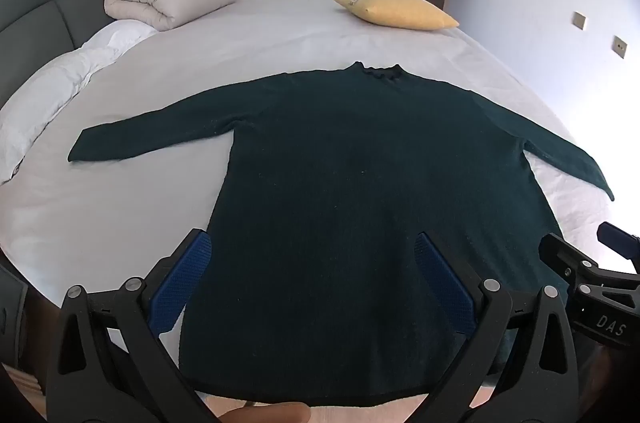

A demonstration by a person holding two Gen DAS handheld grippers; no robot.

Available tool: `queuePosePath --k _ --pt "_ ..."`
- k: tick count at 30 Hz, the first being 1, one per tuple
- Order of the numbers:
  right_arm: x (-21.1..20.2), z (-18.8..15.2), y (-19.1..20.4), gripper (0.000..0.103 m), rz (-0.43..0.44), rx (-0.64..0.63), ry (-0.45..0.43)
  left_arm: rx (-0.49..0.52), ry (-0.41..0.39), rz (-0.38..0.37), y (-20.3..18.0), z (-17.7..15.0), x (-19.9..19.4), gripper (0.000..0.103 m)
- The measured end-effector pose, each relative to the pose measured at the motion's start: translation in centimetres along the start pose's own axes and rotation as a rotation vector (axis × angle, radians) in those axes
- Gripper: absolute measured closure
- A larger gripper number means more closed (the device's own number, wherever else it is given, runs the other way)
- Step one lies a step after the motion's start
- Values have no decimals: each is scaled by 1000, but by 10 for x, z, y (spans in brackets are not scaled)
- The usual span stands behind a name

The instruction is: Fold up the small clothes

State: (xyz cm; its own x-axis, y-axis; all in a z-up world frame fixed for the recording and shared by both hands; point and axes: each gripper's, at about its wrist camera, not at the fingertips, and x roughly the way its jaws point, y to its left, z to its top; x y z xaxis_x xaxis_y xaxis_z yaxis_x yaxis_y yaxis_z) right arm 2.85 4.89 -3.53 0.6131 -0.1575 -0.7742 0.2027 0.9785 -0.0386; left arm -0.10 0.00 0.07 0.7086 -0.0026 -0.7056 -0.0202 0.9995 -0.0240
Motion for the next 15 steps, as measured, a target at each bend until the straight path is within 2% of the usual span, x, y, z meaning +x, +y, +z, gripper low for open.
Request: queuePosePath --k 15 --pt "1 0 1 0 -6 -3 -1 -10 11 -10 -3 1 -1 0"
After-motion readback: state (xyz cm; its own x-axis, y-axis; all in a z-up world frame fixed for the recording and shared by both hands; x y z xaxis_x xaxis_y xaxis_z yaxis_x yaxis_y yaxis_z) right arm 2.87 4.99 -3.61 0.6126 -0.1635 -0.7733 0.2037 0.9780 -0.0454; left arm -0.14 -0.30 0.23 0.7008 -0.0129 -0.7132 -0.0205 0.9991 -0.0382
